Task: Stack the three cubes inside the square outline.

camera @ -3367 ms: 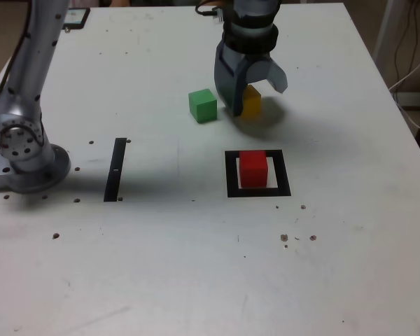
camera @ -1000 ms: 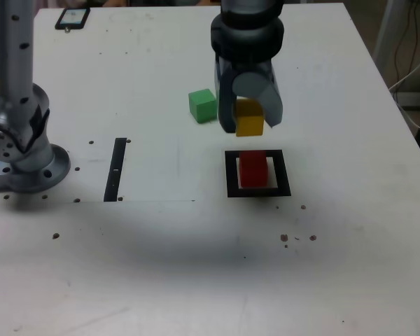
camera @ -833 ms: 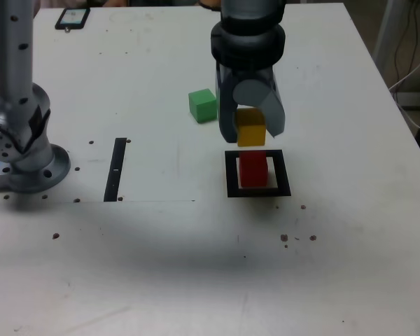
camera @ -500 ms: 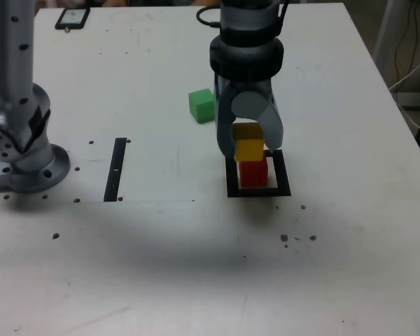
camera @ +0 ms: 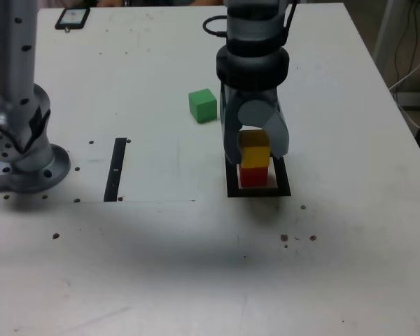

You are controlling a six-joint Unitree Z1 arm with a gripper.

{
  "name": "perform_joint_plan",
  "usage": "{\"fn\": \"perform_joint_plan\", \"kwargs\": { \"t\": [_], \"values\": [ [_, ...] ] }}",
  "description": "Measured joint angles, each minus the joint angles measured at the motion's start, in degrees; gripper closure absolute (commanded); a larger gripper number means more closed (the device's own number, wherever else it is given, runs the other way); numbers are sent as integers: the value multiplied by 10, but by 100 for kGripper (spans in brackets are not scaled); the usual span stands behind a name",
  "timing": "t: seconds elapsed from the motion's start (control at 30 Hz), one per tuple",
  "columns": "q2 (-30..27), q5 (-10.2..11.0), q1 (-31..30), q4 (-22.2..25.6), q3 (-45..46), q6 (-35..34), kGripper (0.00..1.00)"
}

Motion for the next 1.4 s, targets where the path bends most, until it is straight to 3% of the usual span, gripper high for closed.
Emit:
{"fn": "perform_joint_plan", "kwargs": {
  "t": [0.53,0.9,1.2,1.4],
  "values": [
    [4,6,11,-9,8,0,59],
    [-1,1,12,-7,13,1,36],
    [-3,-8,12,-9,16,1,5],
    [-8,-8,12,-9,16,1,1]
  ]
}}
